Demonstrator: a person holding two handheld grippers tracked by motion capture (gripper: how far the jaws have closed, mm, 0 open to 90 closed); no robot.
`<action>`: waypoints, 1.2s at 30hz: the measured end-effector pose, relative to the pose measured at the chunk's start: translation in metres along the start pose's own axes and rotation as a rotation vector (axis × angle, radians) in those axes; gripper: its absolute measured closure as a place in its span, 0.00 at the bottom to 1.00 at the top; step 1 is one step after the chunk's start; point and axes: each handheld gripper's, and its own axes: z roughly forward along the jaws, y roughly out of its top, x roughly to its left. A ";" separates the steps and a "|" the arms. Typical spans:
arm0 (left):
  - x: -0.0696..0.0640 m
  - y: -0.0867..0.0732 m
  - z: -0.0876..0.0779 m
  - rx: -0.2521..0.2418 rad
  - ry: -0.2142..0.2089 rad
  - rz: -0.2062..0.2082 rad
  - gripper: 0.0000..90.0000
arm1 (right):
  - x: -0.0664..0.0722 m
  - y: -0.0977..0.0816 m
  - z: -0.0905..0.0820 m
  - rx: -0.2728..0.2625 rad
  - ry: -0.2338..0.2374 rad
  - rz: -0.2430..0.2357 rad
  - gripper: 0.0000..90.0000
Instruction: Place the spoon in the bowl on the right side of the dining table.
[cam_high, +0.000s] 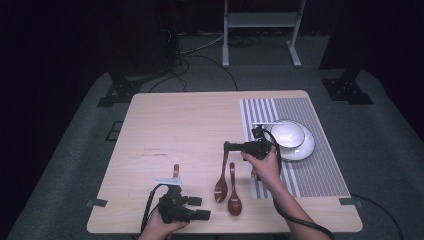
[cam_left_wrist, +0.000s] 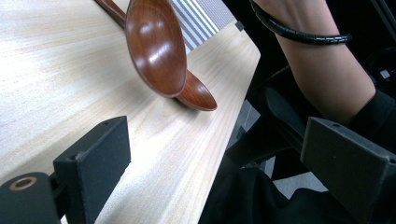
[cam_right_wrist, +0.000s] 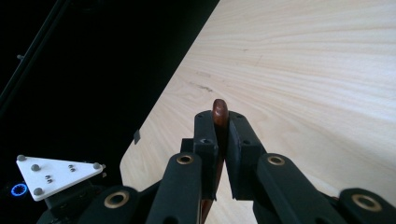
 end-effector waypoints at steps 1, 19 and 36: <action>0.000 0.000 0.000 0.000 0.000 0.001 0.08 | 0.000 0.001 -0.002 -0.003 -0.003 0.000 0.92; 0.002 -0.001 0.002 -0.003 0.016 -0.007 0.08 | -0.009 0.014 -0.037 -0.080 -0.052 0.010 0.92; 0.001 -0.001 0.003 0.003 0.014 0.006 0.08 | -0.021 0.022 -0.075 -0.160 -0.117 0.040 0.92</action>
